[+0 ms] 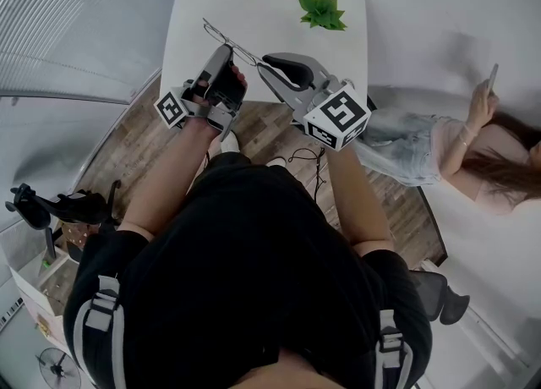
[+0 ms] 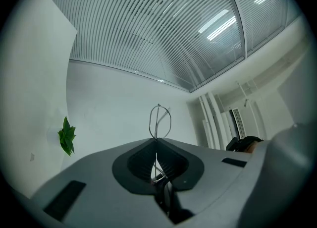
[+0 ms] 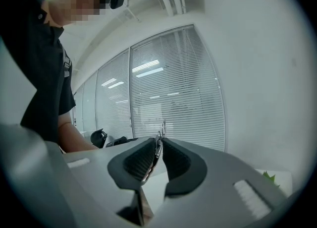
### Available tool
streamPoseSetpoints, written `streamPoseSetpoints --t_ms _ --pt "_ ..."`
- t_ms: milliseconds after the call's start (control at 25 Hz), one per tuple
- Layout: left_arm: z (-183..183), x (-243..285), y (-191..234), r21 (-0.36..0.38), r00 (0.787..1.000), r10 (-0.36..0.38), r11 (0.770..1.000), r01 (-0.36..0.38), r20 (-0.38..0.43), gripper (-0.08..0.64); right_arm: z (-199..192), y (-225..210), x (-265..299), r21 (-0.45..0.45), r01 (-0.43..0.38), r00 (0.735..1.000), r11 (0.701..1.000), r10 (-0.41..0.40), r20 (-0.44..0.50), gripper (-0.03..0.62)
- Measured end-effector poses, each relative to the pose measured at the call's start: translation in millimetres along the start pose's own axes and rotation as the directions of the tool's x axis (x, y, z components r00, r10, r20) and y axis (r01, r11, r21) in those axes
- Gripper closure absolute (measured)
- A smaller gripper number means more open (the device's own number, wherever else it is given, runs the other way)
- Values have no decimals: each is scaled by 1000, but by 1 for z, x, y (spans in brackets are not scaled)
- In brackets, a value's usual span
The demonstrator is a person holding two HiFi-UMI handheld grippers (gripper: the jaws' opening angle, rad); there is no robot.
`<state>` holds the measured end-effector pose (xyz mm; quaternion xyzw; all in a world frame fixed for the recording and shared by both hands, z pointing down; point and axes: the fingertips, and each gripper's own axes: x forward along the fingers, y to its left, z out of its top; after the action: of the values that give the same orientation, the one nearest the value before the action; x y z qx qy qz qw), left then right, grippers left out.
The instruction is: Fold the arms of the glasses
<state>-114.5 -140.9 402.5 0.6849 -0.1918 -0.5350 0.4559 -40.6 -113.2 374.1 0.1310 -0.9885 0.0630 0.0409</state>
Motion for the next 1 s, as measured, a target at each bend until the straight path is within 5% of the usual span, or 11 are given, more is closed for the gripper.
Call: streamPoseSetpoints --t_ms 360,1000 --pt "6 0 -1 29 1000 21 999 -22 17 546 7 -18 -20 -34 113 992 993 -111 54 525" --pt "1 -5 -3 60 999 43 997 -45 27 546 3 -28 -56 -77 309 940 948 -292 179 581"
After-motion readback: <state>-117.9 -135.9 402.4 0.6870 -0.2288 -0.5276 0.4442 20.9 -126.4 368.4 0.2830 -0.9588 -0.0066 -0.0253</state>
